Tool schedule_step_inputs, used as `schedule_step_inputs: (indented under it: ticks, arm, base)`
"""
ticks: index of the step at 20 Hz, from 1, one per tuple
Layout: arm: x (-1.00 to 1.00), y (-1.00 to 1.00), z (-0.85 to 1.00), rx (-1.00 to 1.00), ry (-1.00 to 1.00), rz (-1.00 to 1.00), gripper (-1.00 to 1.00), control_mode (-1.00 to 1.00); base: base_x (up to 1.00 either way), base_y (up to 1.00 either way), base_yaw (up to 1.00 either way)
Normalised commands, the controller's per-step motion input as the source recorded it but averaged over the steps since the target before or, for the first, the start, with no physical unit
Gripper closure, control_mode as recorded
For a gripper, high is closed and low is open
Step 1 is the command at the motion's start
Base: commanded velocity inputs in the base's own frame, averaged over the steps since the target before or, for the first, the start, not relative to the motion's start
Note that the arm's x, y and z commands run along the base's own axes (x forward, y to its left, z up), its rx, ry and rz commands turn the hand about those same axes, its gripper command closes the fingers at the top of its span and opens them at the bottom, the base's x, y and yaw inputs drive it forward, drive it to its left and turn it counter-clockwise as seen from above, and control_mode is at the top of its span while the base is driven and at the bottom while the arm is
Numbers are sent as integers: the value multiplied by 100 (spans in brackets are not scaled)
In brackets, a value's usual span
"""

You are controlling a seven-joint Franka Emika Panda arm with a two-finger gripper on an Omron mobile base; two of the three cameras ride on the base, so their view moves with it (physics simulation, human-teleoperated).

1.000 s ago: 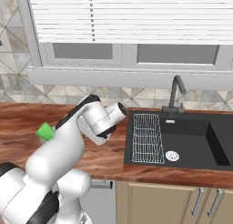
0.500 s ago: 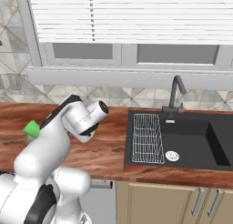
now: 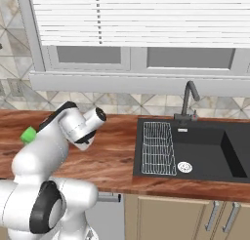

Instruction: Place the cup inside the bowl on the dining table and move the bowl to any counter.

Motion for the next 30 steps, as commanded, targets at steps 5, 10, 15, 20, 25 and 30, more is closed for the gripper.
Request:
schedule_step_inputs:
  ticks: [5,10,15,20,25,30]
  arm:
    - [33,7,-10,0,0,0,100,-100]
    - [32,4,-24,0,0,0,100,-100]
    - [33,15,-26,0,0,0,100,-100]
    - [25,32,-31,0,1,0,100,-100]
    - [7,30,-37,0,0,0,100,-100]
    - [0,18,-32,0,0,0,100,-100]
  base:
    - [0,0,0]
    - [0,0,0]
    - [0,0,0]
    - [0,0,0]
    - [0,0,0]
    - [0,0,0]
